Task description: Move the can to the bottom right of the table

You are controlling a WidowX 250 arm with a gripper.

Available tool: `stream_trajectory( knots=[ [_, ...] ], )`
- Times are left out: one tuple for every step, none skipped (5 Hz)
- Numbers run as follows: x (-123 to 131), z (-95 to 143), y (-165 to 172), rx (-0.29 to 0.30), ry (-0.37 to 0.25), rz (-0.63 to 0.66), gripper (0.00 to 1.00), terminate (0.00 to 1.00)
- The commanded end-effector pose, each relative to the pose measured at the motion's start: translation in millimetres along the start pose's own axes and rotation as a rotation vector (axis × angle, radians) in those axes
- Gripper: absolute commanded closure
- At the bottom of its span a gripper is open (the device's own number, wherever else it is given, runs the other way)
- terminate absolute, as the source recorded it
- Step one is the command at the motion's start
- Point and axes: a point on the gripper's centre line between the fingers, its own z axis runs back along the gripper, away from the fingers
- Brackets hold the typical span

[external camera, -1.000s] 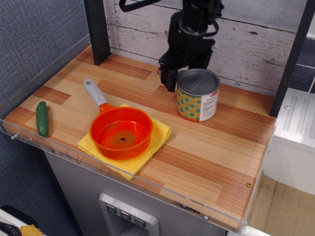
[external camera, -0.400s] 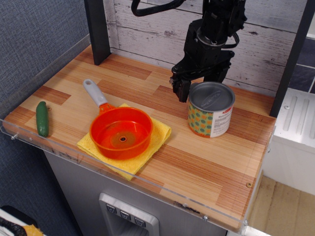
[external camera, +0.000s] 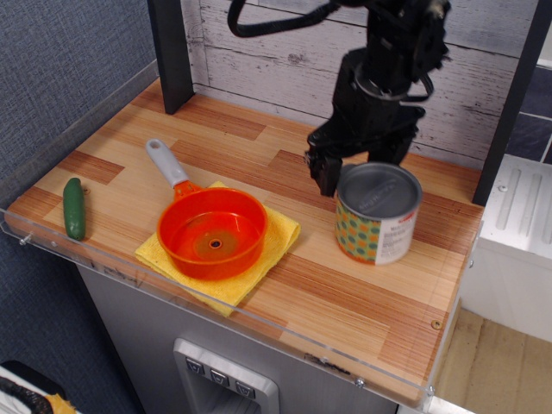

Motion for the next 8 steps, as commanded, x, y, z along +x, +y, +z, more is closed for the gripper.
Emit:
stream_trajectory(
  knots=[
    [-28,30,14,-0.074,-0.061,-0.072,0.00,0.00],
    [-36,34,20,-0.090,-0.073,-0.098,0.00,0.00],
    [-27,42,25,-0.098,-0.092,-0.081,0.00,0.00],
    [-7,57,31,-0.085,-0.124,-0.081,0.00,0.00],
    [16,71,38,-0.089,-0.150,-0.116,0.00,0.00],
    [26,83,53,-0.162,-0.090,-0.163,0.00,0.00],
    [40,90,59,-0.091,-0.054,-0.348,0.00,0.00],
    [51,80,56,-0.150,0.021,-0.483,0.00,0.00]
  ],
)
